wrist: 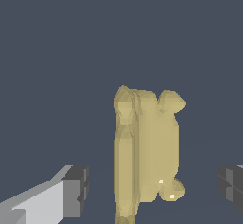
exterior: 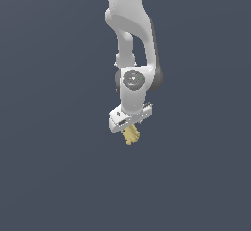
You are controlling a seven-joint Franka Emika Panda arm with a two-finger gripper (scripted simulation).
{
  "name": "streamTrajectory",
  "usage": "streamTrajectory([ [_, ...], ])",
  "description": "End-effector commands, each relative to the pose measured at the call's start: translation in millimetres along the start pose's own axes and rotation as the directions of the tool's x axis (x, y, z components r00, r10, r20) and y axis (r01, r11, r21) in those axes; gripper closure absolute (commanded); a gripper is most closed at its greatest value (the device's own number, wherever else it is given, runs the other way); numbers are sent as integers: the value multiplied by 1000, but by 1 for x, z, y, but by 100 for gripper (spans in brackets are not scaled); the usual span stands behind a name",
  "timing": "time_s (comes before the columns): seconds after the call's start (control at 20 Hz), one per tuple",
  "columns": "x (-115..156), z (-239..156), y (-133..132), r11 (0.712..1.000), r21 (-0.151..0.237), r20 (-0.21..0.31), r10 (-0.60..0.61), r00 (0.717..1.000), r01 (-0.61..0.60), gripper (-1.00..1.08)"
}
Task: Pick up the object and move it to a goal position.
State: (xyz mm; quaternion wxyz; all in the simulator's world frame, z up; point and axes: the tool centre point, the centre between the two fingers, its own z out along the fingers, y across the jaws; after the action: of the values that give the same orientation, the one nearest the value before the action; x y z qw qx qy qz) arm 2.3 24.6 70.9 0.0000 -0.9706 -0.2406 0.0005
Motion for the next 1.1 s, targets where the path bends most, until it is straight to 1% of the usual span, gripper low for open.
streamTrajectory([
  [0.0, 0, 1, 0, 1000, 0, 0, 0, 1000, 0, -92],
  [0.2, 0, 13, 0, 1000, 0, 0, -1, 1000, 1, -92],
  [0.5, -1, 43, -1, 1000, 0, -1, -4, 1000, 4, -92],
  [0.75, 0, 50, 0, 1000, 0, -1, -5, 1000, 5, -92],
  [0.8, 0, 50, 0, 1000, 0, -1, -5, 1000, 5, 108],
  [1.05, 0, 50, 0, 1000, 0, -1, -5, 1000, 5, 108],
])
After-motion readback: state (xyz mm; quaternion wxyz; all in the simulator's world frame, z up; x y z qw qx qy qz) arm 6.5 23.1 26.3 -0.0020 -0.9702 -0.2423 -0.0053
